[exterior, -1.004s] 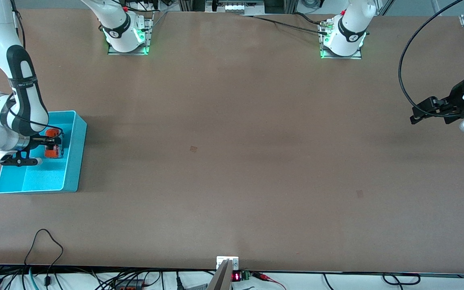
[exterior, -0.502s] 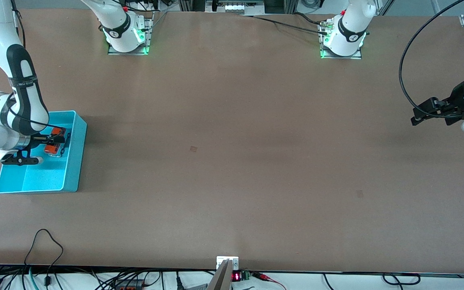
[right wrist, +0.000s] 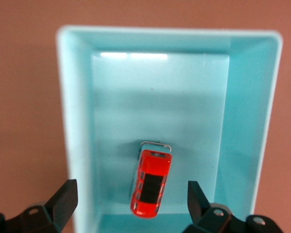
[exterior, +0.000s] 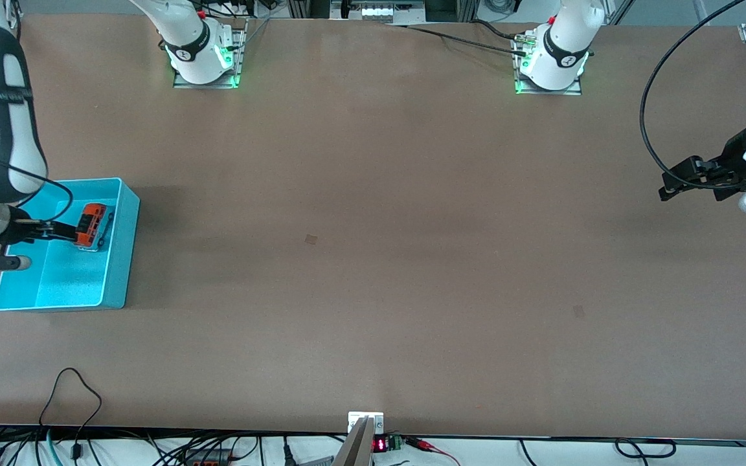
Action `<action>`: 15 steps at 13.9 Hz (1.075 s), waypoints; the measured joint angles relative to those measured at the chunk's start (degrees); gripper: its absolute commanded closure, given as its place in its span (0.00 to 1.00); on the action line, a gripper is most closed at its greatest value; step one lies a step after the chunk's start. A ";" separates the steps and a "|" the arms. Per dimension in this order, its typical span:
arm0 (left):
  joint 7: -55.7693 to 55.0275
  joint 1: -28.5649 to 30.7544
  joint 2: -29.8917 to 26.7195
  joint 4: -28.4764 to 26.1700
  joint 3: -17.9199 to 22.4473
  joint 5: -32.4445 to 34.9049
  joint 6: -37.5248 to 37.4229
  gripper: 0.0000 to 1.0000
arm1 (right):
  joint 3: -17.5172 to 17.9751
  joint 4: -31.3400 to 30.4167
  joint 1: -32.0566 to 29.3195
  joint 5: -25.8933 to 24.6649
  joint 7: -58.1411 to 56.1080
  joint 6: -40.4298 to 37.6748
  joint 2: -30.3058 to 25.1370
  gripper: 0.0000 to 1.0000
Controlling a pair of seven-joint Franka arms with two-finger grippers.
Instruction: Wind up bus and store in blue box
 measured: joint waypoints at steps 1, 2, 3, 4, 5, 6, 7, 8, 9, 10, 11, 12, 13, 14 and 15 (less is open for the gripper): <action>0.00 0.02 0.00 0.00 0.00 0.00 -0.02 0.00 | 0.60 2.06 0.10 0.01 0.00 -3.90 -1.50 0.00; 0.00 0.03 0.00 0.00 0.00 0.00 -0.03 0.00 | 1.15 3.60 0.12 0.04 0.00 -7.37 -2.89 0.00; 0.00 0.03 0.00 -0.01 0.00 0.00 -0.03 0.00 | 1.70 4.51 0.14 0.06 0.00 -9.89 -4.24 0.00; 0.00 0.04 0.00 -0.01 0.00 0.00 -0.05 0.00 | 2.49 4.91 0.15 0.06 0.00 -11.23 -5.64 0.00; 0.00 0.05 0.00 -0.01 0.01 0.00 -0.06 0.00 | 3.67 5.04 0.23 0.04 0.00 -11.81 -7.09 0.00; 0.00 0.07 0.00 -0.01 0.01 0.00 -0.06 0.00 | 5.02 5.13 0.42 0.02 0.02 -12.32 -8.51 0.00; 0.00 0.09 0.00 -0.01 0.02 0.00 -0.06 0.00 | 6.07 5.30 0.81 0.02 0.13 -13.18 -9.88 0.00; 0.00 0.11 0.00 -0.01 0.03 0.00 -0.06 0.00 | 6.97 5.67 1.12 0.01 0.23 -14.40 -11.06 0.00; 0.00 0.12 0.00 -0.01 0.03 0.00 -0.07 0.00 | 7.89 6.43 1.28 0.01 0.72 -15.95 -11.96 0.00; 0.00 0.12 0.00 -0.01 0.03 0.00 -0.18 0.00 | 8.72 7.54 1.32 0.01 1.92 -17.39 -12.42 0.00; 0.00 0.12 0.00 -0.01 0.03 0.00 -0.41 0.00 | 9.56 8.70 1.33 0.00 3.80 -18.71 -12.66 0.00; 0.00 0.12 0.00 -0.01 0.03 0.00 -0.66 0.00 | 10.46 9.60 1.36 0.00 5.73 -20.00 -12.72 0.00; 0.00 0.12 0.00 -0.01 0.04 0.00 -0.90 0.00 | 11.36 10.19 1.38 0.00 7.90 -21.22 -12.71 0.00; 0.00 0.14 0.00 -0.01 0.05 0.00 -1.10 0.00 | 12.08 10.40 1.42 0.00 9.65 -21.88 -12.71 0.00; 0.00 0.18 0.00 -0.01 0.07 0.00 -1.19 0.00 | 12.63 10.44 1.48 0.00 10.47 -22.21 -12.70 0.00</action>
